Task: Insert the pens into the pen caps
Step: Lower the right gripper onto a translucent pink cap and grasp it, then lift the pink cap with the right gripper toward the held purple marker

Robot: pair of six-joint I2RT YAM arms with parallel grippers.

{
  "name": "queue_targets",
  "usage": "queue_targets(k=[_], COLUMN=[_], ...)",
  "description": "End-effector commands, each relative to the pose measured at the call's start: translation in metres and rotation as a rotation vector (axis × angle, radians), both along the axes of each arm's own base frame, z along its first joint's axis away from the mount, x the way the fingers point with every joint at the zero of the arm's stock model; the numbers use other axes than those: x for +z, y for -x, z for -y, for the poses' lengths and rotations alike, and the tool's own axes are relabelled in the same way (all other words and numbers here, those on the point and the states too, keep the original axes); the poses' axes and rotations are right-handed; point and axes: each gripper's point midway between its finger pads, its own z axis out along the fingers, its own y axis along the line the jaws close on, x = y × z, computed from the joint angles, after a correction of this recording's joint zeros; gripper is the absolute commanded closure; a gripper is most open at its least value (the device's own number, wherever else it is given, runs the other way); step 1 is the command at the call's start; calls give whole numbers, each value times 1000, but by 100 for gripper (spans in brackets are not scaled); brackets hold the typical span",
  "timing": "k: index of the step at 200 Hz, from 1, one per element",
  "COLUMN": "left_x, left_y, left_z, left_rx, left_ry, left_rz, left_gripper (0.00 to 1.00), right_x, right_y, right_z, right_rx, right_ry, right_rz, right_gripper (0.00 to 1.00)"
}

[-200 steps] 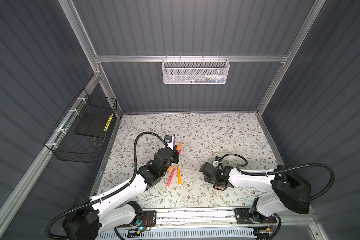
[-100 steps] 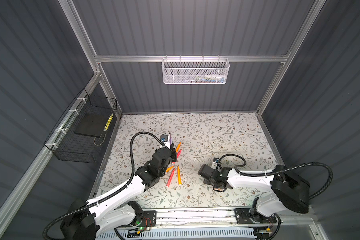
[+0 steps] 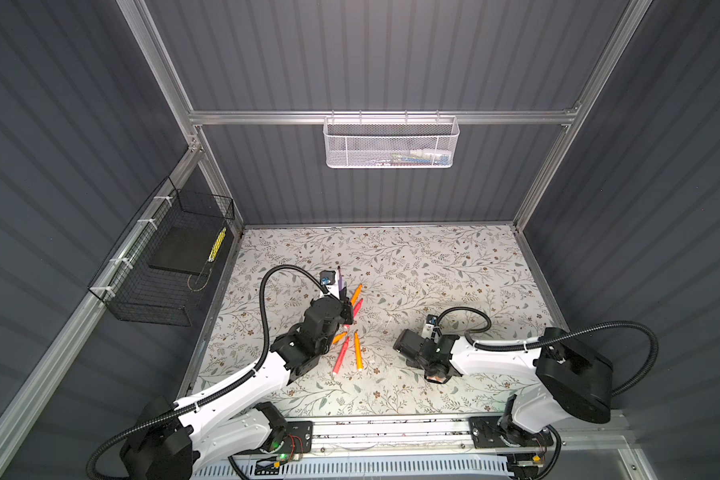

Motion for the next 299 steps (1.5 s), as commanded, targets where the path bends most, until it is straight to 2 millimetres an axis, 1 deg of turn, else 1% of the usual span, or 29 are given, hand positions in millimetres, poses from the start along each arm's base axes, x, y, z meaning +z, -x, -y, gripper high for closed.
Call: queue_targets(k=[1,11,14,27,39,53,77,84,99,117,123,132,134,137,148,157,163,176,185,198,205,213,229,245,264,268,277,284,299], left_x=[12,14,15,17,22,24,24,24,26,36,38,40,40,40,35,33,36,46,51,53,49,39,22,5,3,1,-10,-16,-25], left_y=[6,10,11,17,22,27,31,32,37,55,56,48,47,44,35,33,37,53,61,72,79,79,76,68,73,72,63,60,67], left_z=[0,-1,0,2,11,21,36,40,49,64,61,46,42,38,20,14,17,35,44,60,67,69,70,64,71,70,60,58,71], left_rx=[-37,-50,-58,-94,-159,-221,-300,-324,-388,-539,-521,-417,-394,-362,-237,-197,-227,-373,-436,-547,-601,-605,-577,-492,-528,-505,-397,-363,-428], left_ry=[66,89,99,129,152,166,181,180,154,126,141,183,189,201,221,225,225,260,293,304,292,284,274,274,280,282,274,252,231], left_rz=[50,72,80,102,123,130,128,133,139,196,187,157,155,151,112,78,77,94,83,58,34,-10,-96,-178,-202,-217,-277,-315,-362], left_gripper=[100,100,100,100,100,100,100,100,100,100,100,100,100,100,100,100,100,100,100,100,100,100,100,100,100,100,100,100,100], right_x=[-12,-12,-11,-6,2,17,50,66,91,120,129,137,144,148,155,160,160,161,162,166,169,173,181,189,194,195,196,197,198], right_y=[8,10,7,4,1,-6,-21,-27,-37,-48,-52,-57,-57,-58,-62,-64,-66,-68,-68,-69,-70,-70,-71,-72,-71,-71,-71,-70,-69], right_z=[11,12,7,4,1,-3,-6,-7,-4,3,7,13,15,17,26,33,37,43,47,49,49,49,46,39,34,33,32,31,30], right_rx=[-9,-11,-12,-14,-13,-10,-13,-16,-28,-44,-51,-64,-68,-72,-85,-91,-94,-95,-91,-75,-64,-49,-24,14,38,42,49,56,62], right_ry=[45,43,20,-7,-30,-61,-131,-163,-214,-268,-287,-305,-324,-337,-369,-401,-416,-443,-448,-446,-446,-445,-460,-486,-509,-513,-524,-536,-564], right_rz=[-41,-44,-31,-13,8,47,131,171,241,331,358,384,401,413,439,463,474,491,500,519,531,547,571,586,590,589,590,589,595], right_gripper=[85,85,85,86,87,88,88,88,89,90,90,90,90,91,91,90,90,90,90,90,90,90,90,90,90,90,90,90,90])
